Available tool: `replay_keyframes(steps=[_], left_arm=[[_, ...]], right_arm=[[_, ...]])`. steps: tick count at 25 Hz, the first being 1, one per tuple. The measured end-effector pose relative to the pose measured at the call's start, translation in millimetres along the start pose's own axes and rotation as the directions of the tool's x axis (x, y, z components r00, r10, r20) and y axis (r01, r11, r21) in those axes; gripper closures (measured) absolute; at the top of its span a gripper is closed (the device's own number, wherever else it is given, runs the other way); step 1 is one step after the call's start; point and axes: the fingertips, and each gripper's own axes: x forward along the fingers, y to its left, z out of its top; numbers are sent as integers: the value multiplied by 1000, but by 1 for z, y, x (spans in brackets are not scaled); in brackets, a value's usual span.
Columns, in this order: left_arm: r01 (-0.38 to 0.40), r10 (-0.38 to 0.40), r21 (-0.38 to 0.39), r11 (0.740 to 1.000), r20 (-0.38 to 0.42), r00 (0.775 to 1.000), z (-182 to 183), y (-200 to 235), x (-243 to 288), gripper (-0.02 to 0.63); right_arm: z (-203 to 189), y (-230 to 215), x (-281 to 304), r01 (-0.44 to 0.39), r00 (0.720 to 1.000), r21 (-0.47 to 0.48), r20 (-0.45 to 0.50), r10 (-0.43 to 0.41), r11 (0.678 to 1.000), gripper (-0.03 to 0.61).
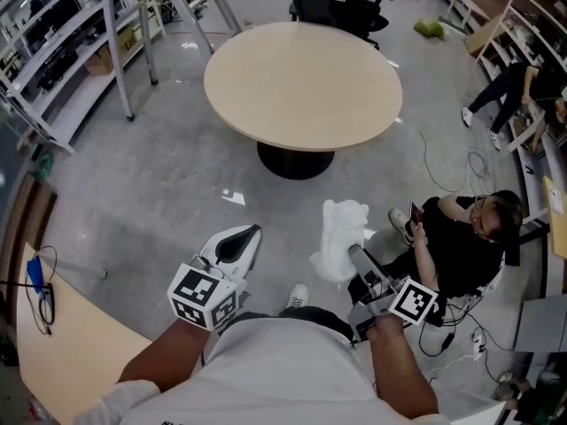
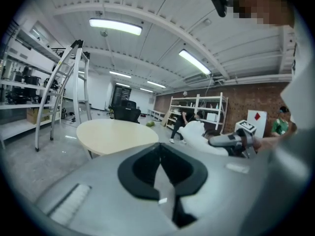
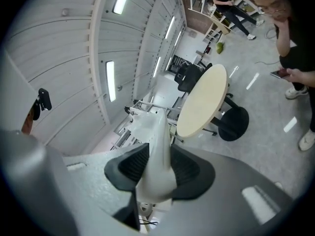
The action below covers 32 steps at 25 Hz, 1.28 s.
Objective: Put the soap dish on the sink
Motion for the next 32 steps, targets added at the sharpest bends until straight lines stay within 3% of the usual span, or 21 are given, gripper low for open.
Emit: replay_keyframes(steps=[3, 10, 17, 27, 32], left_arm=[[0, 0, -2, 1000, -1, 1000, 10, 1, 26, 606], [-21, 21, 5, 1000, 8, 1000, 30, 10, 75, 606], [-34, 36, 38, 999, -53, 998, 26, 19, 94, 606], [7, -4, 31, 999, -111, 994, 29, 66, 137, 606], [28, -26, 25, 999, -113, 993, 48, 113, 176, 606]], right_arm=[[22, -7, 18, -12, 1000, -37, -23, 11, 999, 440], [62, -32, 45, -24, 999, -20, -38, 23, 1000, 442], [76, -57, 59, -7, 999, 16, -51, 8, 1000, 442], [95, -81, 104, 48, 998, 48, -48, -45, 998, 442], [113, -96, 143, 92, 995, 67, -31, -91, 993, 442]])
